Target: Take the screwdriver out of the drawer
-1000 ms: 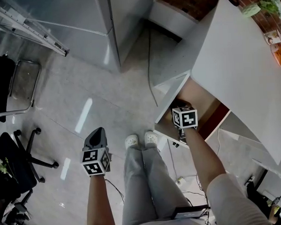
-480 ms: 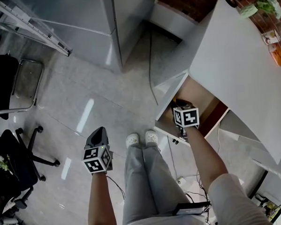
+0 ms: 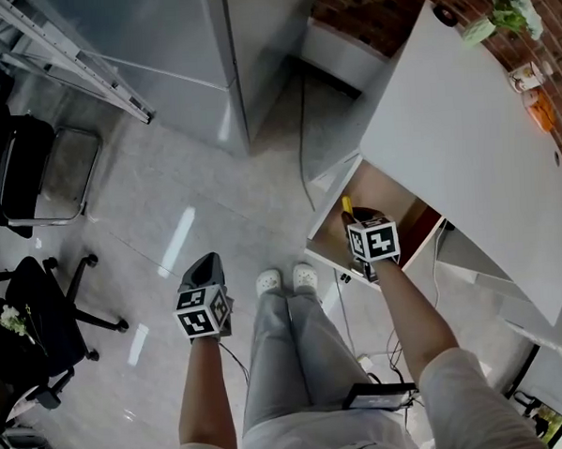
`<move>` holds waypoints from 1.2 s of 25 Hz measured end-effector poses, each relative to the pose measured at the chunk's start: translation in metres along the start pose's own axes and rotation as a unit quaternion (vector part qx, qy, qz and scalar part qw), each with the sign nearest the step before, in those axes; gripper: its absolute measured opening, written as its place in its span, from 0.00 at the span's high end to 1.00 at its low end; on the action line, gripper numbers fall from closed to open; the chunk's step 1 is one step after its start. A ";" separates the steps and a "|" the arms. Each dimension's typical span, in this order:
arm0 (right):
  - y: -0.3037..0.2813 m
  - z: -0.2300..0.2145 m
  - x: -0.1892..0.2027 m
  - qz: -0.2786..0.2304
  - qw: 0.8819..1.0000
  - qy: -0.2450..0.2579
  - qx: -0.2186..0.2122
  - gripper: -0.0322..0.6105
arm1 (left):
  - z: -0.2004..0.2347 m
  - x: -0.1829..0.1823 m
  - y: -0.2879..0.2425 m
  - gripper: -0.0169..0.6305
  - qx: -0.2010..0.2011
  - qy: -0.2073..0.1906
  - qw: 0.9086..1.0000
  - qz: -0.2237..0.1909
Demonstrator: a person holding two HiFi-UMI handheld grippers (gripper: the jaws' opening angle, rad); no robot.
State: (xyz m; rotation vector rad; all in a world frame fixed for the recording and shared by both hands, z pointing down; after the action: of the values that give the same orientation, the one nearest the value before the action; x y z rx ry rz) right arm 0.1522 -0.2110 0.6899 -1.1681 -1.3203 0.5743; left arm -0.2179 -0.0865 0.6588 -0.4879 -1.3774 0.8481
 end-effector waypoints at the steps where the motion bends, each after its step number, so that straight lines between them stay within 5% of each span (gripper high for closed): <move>1: 0.006 0.003 0.000 0.003 1.000 0.012 0.000 0.83 | -0.002 -0.003 0.003 0.96 0.001 -0.002 1.000 0.000; 14: 0.085 0.015 -0.016 -0.016 0.999 0.015 -0.029 0.83 | -0.022 -0.048 0.049 0.96 0.005 -0.009 1.000 -0.026; 30: 0.185 0.049 -0.049 -0.084 0.988 0.098 -0.081 0.83 | -0.035 -0.105 0.115 0.96 -0.003 -0.059 0.993 -0.105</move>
State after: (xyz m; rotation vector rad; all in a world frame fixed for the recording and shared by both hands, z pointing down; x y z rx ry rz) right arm 0.1468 -0.1694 0.4973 -1.1985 -1.2982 0.2250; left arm -0.2084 -0.0884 0.4999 -0.2939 -1.5107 0.7087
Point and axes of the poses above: the fingertips, and each gripper's own axes: y backward along the fingers, z to its left, x out of its underside, the point moved 10 cm from there along y, backward along the fingers, and after that the axes turned 9 degrees about -y, right-handed, at the moved point
